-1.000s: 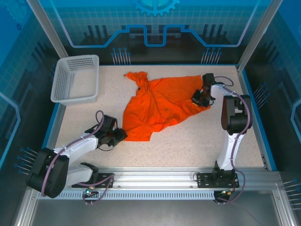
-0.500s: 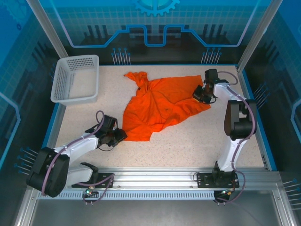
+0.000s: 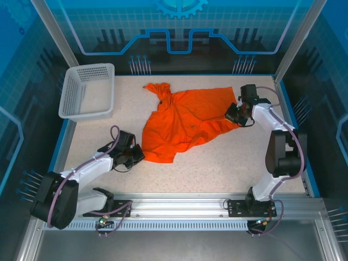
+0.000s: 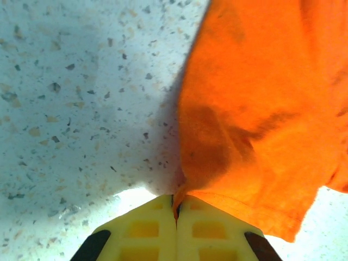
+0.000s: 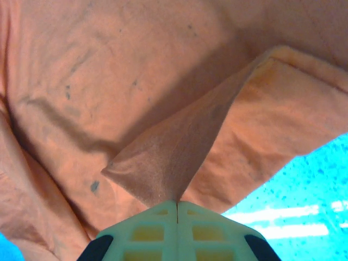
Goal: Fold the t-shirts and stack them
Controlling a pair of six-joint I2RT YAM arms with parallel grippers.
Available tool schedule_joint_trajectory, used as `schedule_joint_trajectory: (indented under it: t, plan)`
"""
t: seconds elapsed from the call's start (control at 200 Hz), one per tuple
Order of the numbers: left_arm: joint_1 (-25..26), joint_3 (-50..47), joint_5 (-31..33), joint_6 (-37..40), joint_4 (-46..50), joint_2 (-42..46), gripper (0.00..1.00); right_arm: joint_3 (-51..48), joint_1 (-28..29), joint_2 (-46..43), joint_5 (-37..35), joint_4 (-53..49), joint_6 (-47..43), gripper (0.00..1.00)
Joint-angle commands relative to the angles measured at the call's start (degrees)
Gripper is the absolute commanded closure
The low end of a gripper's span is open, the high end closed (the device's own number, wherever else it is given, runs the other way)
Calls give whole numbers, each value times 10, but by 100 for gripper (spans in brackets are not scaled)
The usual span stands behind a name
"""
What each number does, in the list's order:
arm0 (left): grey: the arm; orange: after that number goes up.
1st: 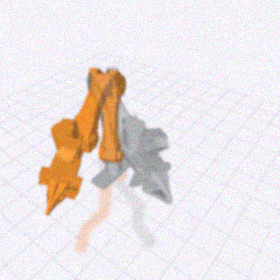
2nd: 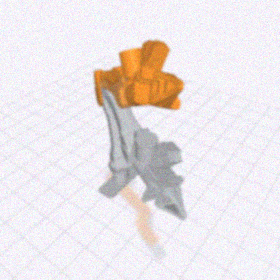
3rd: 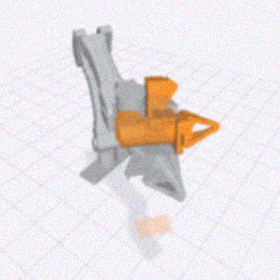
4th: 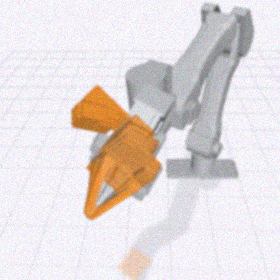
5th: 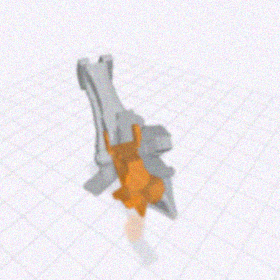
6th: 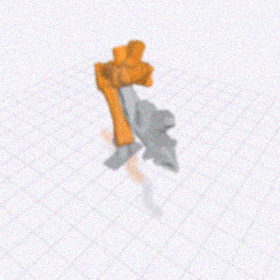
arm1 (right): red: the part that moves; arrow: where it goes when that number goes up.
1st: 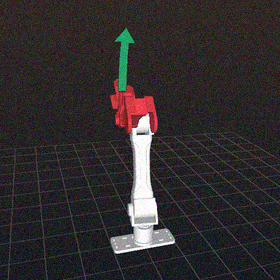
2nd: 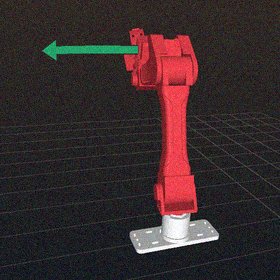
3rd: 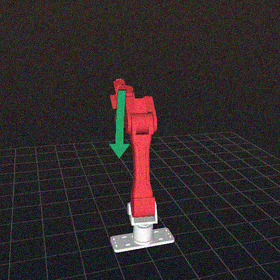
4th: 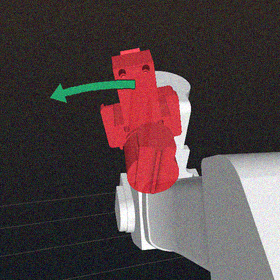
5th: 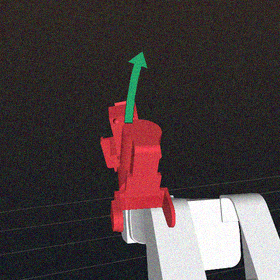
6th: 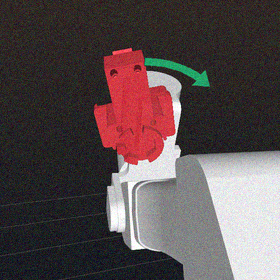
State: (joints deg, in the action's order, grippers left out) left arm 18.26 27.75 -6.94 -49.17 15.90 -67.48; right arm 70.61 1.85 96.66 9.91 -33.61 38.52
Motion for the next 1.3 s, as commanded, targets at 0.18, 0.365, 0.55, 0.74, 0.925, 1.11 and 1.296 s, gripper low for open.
schedule_joint_trajectory:
  t: [0.18,0.365,0.55,0.74,0.925,1.11,1.296]
  plan:
    - [-4,42,13,12,111,121,100,-173,-27,-221,27,-28,-3,100]
    - [-4,87,-2,46,169,169,100,-261,-70,-413,10,-99,-11,100]
    - [-7,138,-14,56,213,181,100,-263,-75,-517,-4,-184,-29,100]
    - [-12,237,-58,94,231,113,100,-232,-76,-536,1,-199,-32,100]
    - [-12,306,-71,115,236,59,100,-210,-76,-536,-8,-184,-38,100]
    - [-13,216,-98,91,244,70,100,-280,-76,-592,8,-205,-48,100]
    - [-12,119,-138,69,300,153,100,-289,14,-666,-29,-281,10,100]
